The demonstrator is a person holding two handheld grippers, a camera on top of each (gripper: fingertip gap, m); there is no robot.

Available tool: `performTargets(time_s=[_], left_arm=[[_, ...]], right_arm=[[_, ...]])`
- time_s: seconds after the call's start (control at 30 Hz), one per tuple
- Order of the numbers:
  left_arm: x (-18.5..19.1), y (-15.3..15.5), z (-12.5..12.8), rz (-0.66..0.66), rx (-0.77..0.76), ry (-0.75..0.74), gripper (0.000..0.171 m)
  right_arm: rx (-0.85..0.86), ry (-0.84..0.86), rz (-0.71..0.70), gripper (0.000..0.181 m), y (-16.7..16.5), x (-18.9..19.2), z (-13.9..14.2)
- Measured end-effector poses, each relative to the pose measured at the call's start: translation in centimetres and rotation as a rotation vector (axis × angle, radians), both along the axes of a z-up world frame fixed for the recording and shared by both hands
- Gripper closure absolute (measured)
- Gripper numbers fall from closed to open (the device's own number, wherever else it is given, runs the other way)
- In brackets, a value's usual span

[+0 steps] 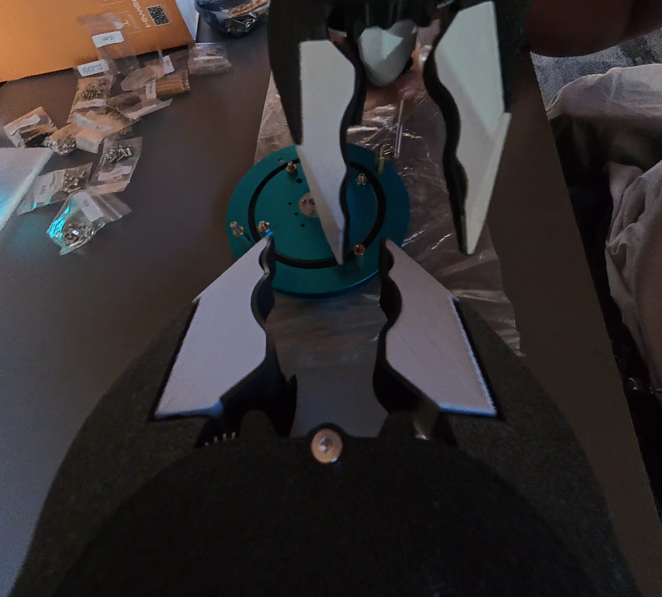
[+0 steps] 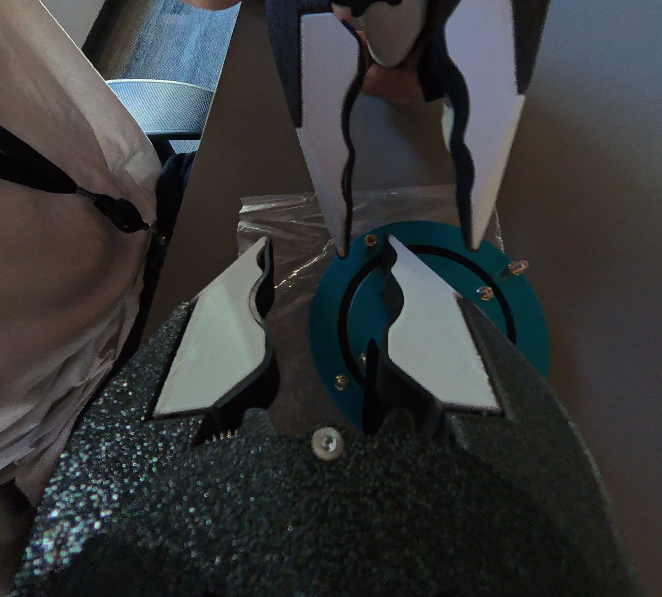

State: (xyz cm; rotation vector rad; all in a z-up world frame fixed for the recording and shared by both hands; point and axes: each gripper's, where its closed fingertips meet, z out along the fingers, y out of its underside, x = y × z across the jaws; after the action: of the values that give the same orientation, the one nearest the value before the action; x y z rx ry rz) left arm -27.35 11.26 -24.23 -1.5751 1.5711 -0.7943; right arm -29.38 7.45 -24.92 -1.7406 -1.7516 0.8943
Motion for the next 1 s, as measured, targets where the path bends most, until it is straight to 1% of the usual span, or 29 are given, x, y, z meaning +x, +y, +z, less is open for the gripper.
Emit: performTargets(time_s=[0.07, 0.17, 0.2, 0.23, 0.3, 0.37, 0.43, 0.47, 0.53, 0.57, 0.6, 0.67, 0.7, 0.73, 0.77, 0.87, 0.93, 1.0], left_arm=[[-0.1, 0.8, -0.7, 0.035, 0.019, 0.028, 0.110], [-0.9, 1.5, -0.8, 0.053, 0.009, 0.033, 0.102], [-1.3, 1.8, -0.8, 0.068, 0.006, 0.033, 0.104], [-1.7, 2.0, -0.7, 0.084, 0.013, 0.029, 0.110], [-2.2, 1.3, -0.4, 0.059, 0.020, 0.009, 0.109], [-2.6, 1.4, 0.2, 0.054, 0.092, -0.023, 0.111], [-3.1, 2.1, 0.8, 0.052, 0.189, -0.049, 0.123], [-3.2, 1.9, 1.0, 0.024, 0.204, -0.060, 0.126], [-2.9, 1.7, 1.3, -0.023, 0.162, -0.084, 0.126], [-2.7, 1.2, 1.1, -0.061, 0.098, -0.083, 0.126], [-2.4, 0.8, 0.8, -0.100, 0.036, -0.067, 0.127], [-2.0, 0.6, 0.1, -0.133, -0.034, -0.031, 0.127], [-1.7, 0.6, 0.2, -0.141, -0.047, -0.037, 0.128], [-1.5, 0.6, 0.4, -0.142, -0.043, -0.051, 0.131], [-1.4, 0.6, 0.5, -0.130, -0.026, -0.056, 0.139], [-1.5, 0.4, 0.7, -0.109, 0.015, -0.066, 0.153], [-1.4, -0.1, 0.7, -0.103, 0.015, -0.066, 0.151], [-1.5, -0.3, 0.1, -0.090, 0.029, -0.034, 0.151]], right_arm=[[-0.011, 0.002, 0.004, 0.120, -0.4, -0.1, -0.1], [-0.018, 0.001, -0.015, 0.123, -0.3, 0.8, -0.1], [-0.027, 0.005, -0.020, 0.130, -0.3, 1.2, 0.0], [-0.036, 0.008, -0.038, 0.130, -0.1, 1.5, 0.1], [-0.023, -0.005, -0.109, 0.125, 0.4, 2.3, 0.4], [-0.009, 0.000, -0.197, 0.115, 0.3, 2.4, 0.9], [0.023, 0.017, -0.307, 0.112, 0.3, 2.0, 1.2], [0.035, 0.050, -0.361, 0.109, 0.3, 1.5, 1.5], [0.018, 0.124, -0.463, 0.107, 0.1, 0.3, 1.6], [0.036, 0.158, -0.528, 0.103, 0.6, -0.1, 1.7], [0.064, 0.174, -0.596, 0.105, 1.2, 0.0, 1.5], [0.106, 0.186, -0.708, 0.110, 2.0, 0.3, 1.5], [0.099, 0.186, -0.736, 0.109, 1.9, 0.1, 1.6], [0.090, 0.174, -0.756, 0.106, 1.7, -0.1, 1.6], [0.092, 0.168, -0.767, 0.107, 1.4, -0.4, 1.6], [0.128, 0.178, -0.785, 0.110, 0.7, -1.4, 1.7], [0.148, 0.154, -0.821, 0.102, 1.0, -1.7, 1.1], [0.196, 0.135, -0.855, 0.101, 1.9, -1.7, 1.0]])
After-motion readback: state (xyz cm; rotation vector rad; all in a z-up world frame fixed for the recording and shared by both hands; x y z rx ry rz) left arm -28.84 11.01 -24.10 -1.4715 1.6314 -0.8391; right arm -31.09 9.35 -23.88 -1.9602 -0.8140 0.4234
